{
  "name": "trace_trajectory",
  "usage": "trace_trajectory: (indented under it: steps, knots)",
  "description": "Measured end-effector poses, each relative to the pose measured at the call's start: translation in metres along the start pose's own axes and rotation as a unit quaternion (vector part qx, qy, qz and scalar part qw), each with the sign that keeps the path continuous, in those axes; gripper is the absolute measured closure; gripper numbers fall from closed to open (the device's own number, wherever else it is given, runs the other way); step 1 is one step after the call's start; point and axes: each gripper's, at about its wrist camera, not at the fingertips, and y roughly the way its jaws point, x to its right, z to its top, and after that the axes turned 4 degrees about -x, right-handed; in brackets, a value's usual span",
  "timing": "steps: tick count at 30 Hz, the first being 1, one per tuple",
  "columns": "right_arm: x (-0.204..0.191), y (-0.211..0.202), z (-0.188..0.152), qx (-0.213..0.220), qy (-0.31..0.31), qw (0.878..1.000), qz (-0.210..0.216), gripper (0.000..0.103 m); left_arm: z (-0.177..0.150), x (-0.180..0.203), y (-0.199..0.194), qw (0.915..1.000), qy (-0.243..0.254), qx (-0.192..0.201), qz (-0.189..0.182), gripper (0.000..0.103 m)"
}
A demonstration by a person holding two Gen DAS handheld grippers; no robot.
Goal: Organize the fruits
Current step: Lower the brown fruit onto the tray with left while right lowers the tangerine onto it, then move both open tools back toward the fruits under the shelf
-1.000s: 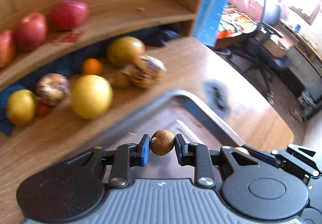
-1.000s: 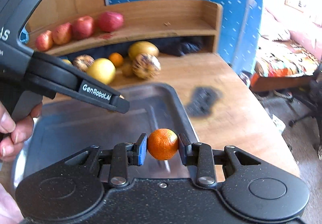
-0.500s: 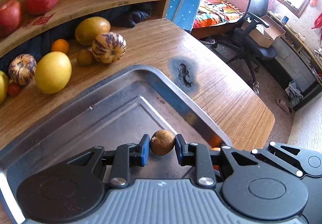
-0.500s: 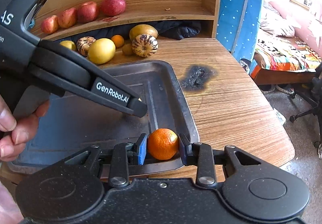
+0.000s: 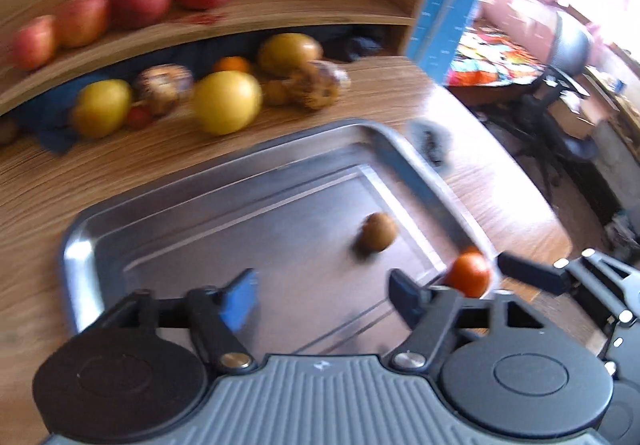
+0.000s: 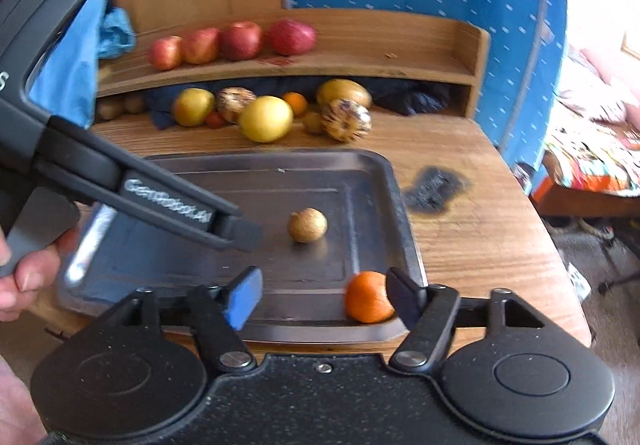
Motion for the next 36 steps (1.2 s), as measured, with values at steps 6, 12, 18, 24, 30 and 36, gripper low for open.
trace_trajectory:
  steps: [6,12,18,24,30,36]
  knots:
    - [-0.018,-0.014,-0.003,0.011,-0.043,0.998,0.053,0.009,-0.033,-0.020,-0.031,0.9961,-0.038,-0.015,0.078,0.004]
    - [-0.041,-0.014,-0.003,0.009,-0.051,0.992,0.114,0.003,-0.062,-0.047,-0.050,0.9859,-0.097,-0.065,0.120,0.002]
    - [-0.064,-0.004,0.005,-0.003,-0.052,0.986,0.157,0.001,-0.063,-0.075,-0.063,0.9769,-0.129,-0.080,0.151,0.001]
    - [-0.072,0.015,0.025,-0.012,-0.037,0.989,0.143,0.001,-0.042,-0.097,-0.056,0.9783,-0.116,-0.092,0.145,0.001]
    - [-0.086,0.040,0.050,-0.015,-0.031,0.994,0.105,0.001,-0.018,-0.124,-0.046,0.9817,-0.100,-0.091,0.134,0.001]
    - [-0.093,0.068,0.068,-0.016,-0.005,0.998,0.054,0.001,0.012,-0.155,-0.029,0.9843,-0.099,-0.083,0.120,0.001]
